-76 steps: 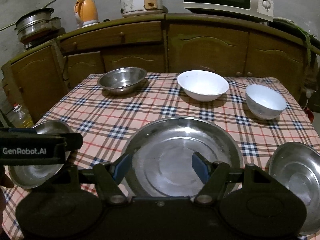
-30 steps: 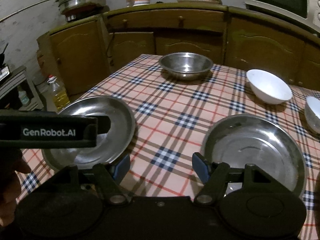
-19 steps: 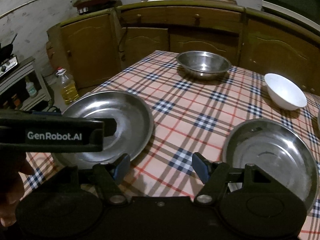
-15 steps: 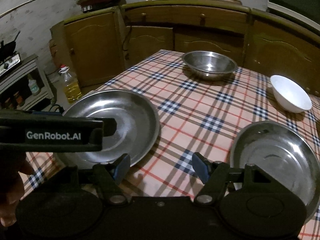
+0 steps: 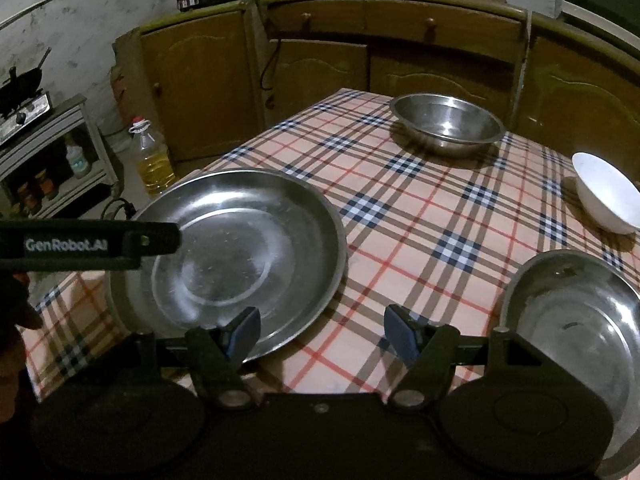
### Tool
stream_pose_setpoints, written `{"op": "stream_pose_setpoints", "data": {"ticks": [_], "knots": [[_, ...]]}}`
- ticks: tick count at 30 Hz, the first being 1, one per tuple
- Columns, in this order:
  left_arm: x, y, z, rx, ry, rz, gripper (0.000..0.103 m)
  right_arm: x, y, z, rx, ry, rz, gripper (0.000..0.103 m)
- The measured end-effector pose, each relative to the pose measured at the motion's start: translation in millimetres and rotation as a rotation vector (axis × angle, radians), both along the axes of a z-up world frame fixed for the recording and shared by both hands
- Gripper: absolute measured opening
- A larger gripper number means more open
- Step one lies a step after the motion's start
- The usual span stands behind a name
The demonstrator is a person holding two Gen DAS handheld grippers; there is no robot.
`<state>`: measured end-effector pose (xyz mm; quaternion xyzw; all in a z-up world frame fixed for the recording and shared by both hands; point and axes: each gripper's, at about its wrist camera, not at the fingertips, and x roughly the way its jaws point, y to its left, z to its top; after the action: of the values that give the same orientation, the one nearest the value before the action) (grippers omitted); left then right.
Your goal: Organize plates and bowls
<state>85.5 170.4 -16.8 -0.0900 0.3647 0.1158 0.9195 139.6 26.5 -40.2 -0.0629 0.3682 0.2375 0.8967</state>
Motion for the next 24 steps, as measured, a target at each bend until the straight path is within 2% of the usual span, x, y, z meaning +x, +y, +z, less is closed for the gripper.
{"op": "stream_pose_setpoints", "data": {"ticks": [9,17,21,24], "knots": [[7.0,35.8,-17.8,0.021,0.047,0.094,0.103,20.0,7.1,-12.2,-0.005,0.032,-0.022,0.081],[16.6,51.5,-31.0,0.014,0.063,0.101,0.103,35.9,12.2,-22.7,0.012,0.070,-0.027,0.081],[21.1,50.2,-35.2,0.038,0.058,0.086,0.094,42.4,14.2,-27.9,0.026,0.088,-0.029,0.081],[23.1,46.2,-35.5,0.080,0.043,0.079,0.080,46.8,16.3,-32.4,0.030,0.097,-0.034,0.081]]}}
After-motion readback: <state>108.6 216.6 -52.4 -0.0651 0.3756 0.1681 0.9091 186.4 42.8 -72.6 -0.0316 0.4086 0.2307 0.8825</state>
